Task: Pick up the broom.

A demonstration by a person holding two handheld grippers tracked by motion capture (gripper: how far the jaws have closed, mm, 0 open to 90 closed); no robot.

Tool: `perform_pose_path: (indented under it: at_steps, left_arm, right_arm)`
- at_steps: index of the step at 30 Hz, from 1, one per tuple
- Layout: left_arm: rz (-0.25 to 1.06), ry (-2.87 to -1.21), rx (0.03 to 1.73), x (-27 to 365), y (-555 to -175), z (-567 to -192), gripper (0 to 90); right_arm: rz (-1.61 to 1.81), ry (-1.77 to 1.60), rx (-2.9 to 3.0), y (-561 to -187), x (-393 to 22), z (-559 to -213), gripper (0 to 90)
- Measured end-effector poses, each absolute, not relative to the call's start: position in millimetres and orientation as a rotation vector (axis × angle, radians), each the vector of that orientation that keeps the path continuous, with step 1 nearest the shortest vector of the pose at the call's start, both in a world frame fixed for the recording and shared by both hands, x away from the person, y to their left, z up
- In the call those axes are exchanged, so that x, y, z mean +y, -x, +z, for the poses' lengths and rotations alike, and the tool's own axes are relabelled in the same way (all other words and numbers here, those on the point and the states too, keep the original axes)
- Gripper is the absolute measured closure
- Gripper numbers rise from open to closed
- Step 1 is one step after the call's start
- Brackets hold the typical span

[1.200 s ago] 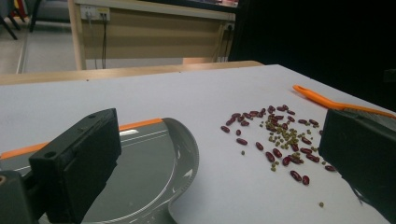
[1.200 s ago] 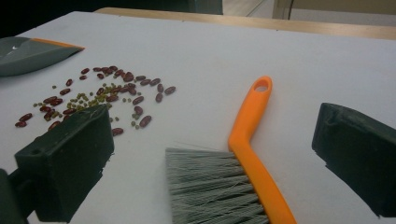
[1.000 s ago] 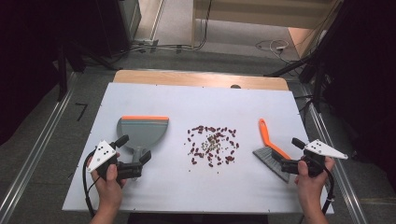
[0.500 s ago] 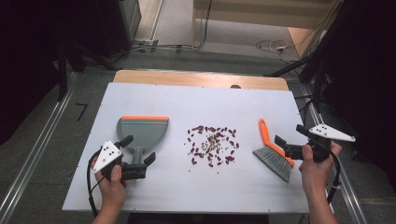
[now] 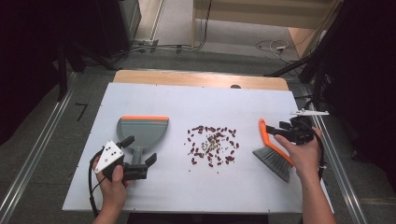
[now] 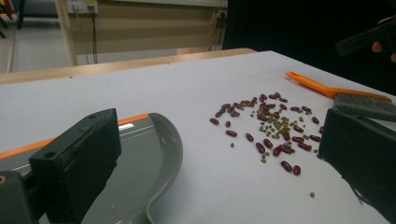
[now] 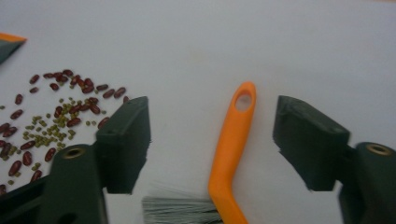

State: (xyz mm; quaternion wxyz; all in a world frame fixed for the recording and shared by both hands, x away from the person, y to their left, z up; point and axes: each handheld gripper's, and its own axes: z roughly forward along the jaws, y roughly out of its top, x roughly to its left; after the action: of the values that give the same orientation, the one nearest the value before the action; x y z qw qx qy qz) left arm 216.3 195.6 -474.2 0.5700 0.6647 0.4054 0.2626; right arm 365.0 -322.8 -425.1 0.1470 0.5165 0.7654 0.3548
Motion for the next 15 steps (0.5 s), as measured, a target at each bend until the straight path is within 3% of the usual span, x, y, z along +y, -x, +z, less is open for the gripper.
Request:
perform_pose_path:
  at_steps: [2, 5, 8, 10, 15]
  left_arm:
    - [0.614, -1.561, 0.95, 195.3, -216.4, -474.5, 0.0]
    - [0.609, -1.568, 0.952, 194.6, -216.6, -475.3, 0.0]
    - [0.608, -1.573, 0.949, 194.2, -215.9, -475.5, 0.0]
    - [0.609, -1.575, 0.949, 194.2, -215.6, -475.7, 0.0]
    - [0.609, -1.578, 0.947, 195.0, -216.5, -476.4, 0.0]
  right_arm:
    - [0.972, -1.496, 2.22, -366.3, -320.0, -428.1, 33.5]
    - [0.839, -1.499, 2.243, -368.6, -311.5, -440.3, 47.4]
    - [0.789, -1.484, 2.267, -370.1, -309.8, -447.8, 50.0]
    - [0.728, -1.468, 2.288, -370.6, -308.9, -454.2, 56.5]
    - [0.651, -1.518, 2.325, -373.0, -306.8, -465.2, 58.5]
